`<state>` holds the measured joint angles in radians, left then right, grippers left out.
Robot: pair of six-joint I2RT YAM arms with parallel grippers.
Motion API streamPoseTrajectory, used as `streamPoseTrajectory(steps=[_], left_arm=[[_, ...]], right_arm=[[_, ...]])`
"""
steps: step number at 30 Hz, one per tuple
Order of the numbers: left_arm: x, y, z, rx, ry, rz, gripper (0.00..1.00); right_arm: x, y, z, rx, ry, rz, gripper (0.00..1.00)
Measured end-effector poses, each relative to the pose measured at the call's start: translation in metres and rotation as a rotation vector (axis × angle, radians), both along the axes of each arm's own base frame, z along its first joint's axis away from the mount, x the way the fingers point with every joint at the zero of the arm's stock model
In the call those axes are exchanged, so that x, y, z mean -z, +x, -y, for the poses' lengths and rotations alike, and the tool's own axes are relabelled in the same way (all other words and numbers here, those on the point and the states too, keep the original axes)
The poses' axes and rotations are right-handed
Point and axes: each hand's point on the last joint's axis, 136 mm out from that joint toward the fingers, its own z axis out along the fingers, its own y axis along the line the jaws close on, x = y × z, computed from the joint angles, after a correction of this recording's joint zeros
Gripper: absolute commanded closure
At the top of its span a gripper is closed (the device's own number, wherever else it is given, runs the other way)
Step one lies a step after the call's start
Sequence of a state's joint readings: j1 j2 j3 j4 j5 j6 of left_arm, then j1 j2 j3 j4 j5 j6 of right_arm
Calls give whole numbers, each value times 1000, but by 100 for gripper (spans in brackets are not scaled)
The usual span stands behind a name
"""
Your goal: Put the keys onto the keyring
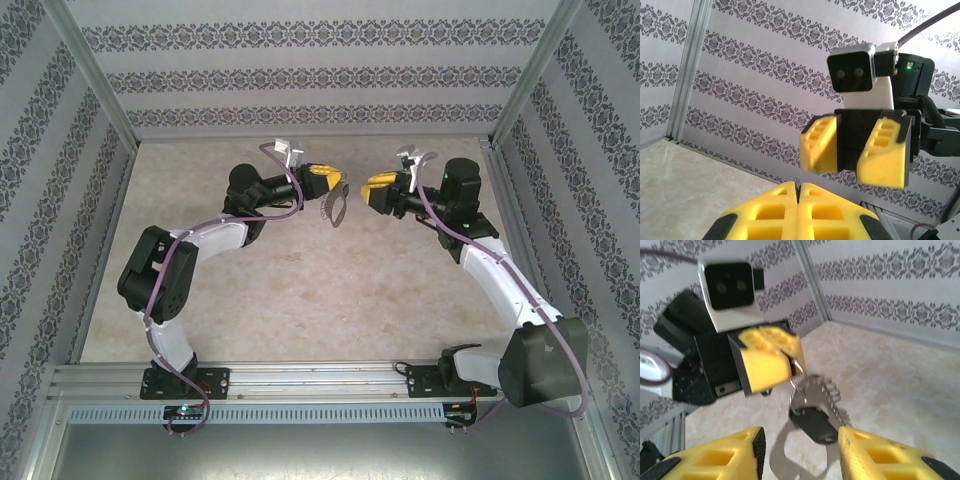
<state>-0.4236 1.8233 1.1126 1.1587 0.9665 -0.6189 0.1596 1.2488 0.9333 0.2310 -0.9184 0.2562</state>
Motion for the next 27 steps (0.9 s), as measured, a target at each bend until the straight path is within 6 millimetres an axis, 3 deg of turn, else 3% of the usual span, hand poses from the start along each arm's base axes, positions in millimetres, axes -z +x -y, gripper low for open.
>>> streamPoseTrajectory(steps=[4, 13, 19, 27], left_arm=[[-7, -3, -1, 11, -29, -1, 100], [-18, -3, -1, 40, -87, -24, 100], [-26, -3, -2, 52, -110, -41, 100], [-33, -2, -1, 60, -126, -53, 100]], right_arm=[[-14, 11, -2, 8, 65, 24, 58], [-23, 38, -10, -33, 193, -1, 56], [-34, 35, -20, -109, 242, 11, 56], [-30, 26, -38, -185, 249, -4, 60]])
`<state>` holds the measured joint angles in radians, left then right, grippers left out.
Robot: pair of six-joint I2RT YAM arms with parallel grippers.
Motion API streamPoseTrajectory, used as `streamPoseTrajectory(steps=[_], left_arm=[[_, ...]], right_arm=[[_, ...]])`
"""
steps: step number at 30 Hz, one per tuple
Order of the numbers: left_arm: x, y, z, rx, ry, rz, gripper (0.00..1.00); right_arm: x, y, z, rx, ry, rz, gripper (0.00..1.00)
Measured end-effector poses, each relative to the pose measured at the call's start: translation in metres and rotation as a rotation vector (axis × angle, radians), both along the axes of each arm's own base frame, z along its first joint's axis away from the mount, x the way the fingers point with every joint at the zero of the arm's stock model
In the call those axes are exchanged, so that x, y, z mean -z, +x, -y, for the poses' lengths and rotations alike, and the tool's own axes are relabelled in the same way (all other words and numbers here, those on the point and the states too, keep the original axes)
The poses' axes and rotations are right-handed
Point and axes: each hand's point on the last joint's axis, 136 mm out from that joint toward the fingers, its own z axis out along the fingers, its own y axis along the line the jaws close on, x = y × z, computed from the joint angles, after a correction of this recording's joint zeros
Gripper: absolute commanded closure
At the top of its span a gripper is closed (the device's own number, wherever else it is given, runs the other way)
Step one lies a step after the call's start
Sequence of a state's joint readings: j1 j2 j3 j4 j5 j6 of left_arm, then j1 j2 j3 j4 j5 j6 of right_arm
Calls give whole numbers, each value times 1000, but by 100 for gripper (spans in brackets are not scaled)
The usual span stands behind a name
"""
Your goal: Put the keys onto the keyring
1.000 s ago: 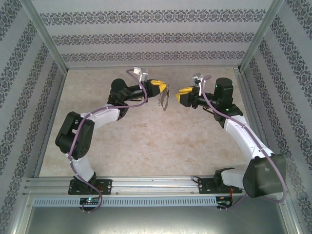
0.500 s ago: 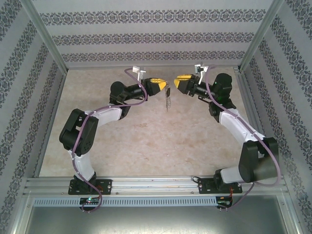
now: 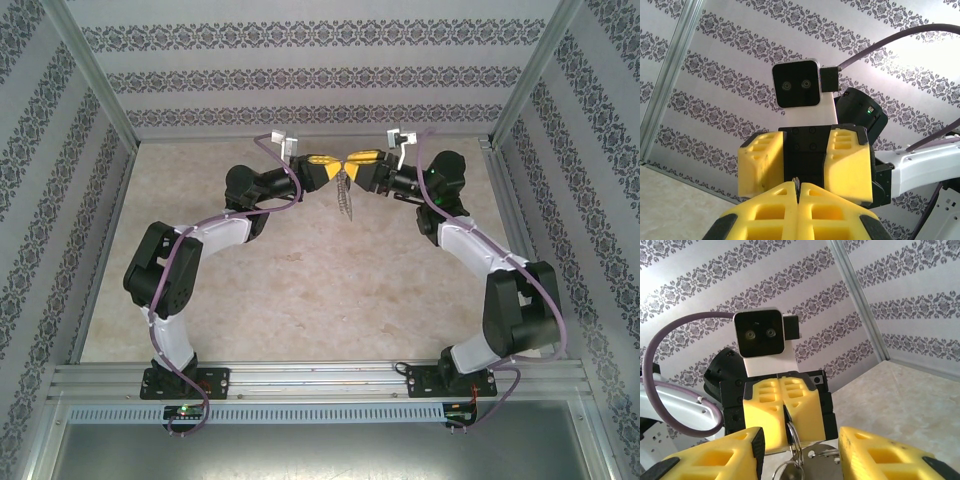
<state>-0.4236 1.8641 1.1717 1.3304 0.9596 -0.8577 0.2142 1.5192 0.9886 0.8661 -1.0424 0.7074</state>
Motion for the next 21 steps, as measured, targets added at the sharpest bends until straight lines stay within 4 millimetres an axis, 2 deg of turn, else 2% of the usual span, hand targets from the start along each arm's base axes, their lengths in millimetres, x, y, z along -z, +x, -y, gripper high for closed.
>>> streamPoseTrajectory(steps=[8, 12, 13, 14, 15, 17, 21], left_arm=[[3, 2, 0, 3, -2, -20, 100], [2, 3, 0, 1, -4, -21, 100], [2, 3, -1, 0, -4, -20, 93], [0, 3, -2, 3, -2, -15, 81], [-1, 3, -2, 7, -1, -8, 73], [-7, 2, -4, 22, 7, 9, 60], [-17, 9, -17, 40, 38, 42, 48]], right_arm=[[1, -1, -6, -28, 0, -6, 98], [0, -2, -6, -32, -2, 7, 100], [-1, -2, -5, -34, -2, 9, 100], [-2, -1, -4, -34, -4, 9, 100], [-3, 0, -3, -38, -7, 10, 100], [-6, 0, -2, -47, -14, 12, 100], [-9, 4, 4, -55, -49, 19, 100]])
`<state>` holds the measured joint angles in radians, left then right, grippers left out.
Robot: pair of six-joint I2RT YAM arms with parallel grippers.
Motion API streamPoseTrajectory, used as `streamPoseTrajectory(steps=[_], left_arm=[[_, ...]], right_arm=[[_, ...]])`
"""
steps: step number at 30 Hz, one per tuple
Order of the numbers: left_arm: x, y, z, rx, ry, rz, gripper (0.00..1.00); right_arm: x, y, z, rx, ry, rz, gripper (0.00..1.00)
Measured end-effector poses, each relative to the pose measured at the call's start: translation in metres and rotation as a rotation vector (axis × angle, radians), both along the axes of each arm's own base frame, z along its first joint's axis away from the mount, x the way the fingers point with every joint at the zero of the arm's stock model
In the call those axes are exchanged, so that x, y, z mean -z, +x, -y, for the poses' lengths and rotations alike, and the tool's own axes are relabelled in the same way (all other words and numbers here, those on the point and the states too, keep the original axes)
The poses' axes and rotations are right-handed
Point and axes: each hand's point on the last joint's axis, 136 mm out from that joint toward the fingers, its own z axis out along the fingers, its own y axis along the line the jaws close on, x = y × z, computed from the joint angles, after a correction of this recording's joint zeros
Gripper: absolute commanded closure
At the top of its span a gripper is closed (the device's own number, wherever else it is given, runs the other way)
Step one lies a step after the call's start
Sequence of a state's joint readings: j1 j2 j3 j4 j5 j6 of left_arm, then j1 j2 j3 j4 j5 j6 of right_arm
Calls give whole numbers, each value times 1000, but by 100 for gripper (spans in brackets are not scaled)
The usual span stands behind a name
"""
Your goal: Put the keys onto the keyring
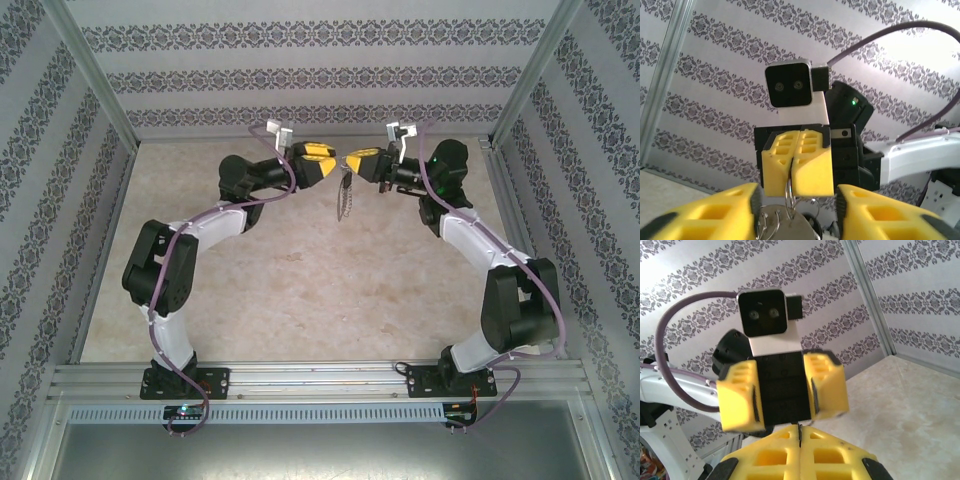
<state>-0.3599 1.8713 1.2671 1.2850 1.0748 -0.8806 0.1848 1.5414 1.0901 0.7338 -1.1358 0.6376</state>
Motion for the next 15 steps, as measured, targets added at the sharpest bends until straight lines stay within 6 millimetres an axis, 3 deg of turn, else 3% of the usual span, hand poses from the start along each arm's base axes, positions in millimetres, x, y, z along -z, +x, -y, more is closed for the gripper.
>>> streamPoseTrajectory(steps=[6, 15], left_arm=[[0, 10, -15, 33, 80, -11, 49], [36, 22, -7, 57, 264, -72, 49]], right_arm=[[10, 3, 4, -10, -71, -15, 100], [13, 0, 1, -41, -132, -21, 100]])
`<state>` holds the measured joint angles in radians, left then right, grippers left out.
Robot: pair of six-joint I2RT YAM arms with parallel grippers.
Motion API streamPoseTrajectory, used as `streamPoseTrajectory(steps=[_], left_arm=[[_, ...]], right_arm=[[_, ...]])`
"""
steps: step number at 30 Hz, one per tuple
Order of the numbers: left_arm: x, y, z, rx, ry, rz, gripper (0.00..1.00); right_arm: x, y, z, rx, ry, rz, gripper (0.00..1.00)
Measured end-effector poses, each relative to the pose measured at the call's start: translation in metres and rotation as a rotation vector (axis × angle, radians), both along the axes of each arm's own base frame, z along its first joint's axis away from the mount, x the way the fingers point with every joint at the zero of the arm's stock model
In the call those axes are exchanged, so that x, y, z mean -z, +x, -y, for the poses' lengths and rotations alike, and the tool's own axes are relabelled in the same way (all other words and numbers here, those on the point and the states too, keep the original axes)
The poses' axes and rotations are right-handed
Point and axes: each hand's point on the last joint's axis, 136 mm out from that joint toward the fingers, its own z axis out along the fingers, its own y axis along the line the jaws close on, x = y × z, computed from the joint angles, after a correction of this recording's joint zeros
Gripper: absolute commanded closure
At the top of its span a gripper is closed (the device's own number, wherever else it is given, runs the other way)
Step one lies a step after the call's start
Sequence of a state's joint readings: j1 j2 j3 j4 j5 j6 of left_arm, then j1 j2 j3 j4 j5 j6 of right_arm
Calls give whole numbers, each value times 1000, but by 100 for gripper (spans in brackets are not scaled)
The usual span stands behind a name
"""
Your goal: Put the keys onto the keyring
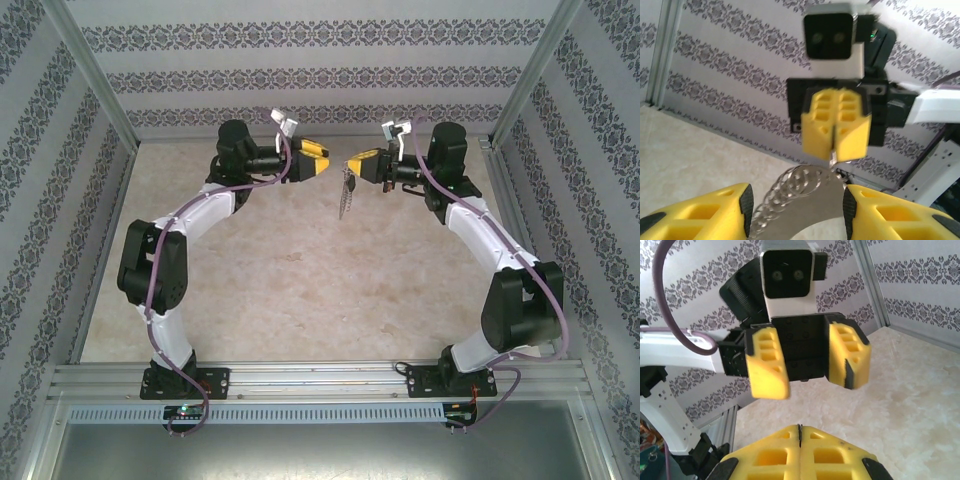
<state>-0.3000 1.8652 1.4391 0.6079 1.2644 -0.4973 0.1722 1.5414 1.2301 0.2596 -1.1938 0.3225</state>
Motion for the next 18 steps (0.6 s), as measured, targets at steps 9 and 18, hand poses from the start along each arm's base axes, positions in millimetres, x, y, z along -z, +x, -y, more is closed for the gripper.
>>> streamPoseTrajectory(steps=[9, 18], left_arm=[[16, -11, 6, 29, 131, 25, 48], [16, -19, 5, 62, 144, 47, 47]], right_arm=[[3, -6, -16, -46, -51, 11, 100], [17, -7, -21, -50, -89, -21, 100]])
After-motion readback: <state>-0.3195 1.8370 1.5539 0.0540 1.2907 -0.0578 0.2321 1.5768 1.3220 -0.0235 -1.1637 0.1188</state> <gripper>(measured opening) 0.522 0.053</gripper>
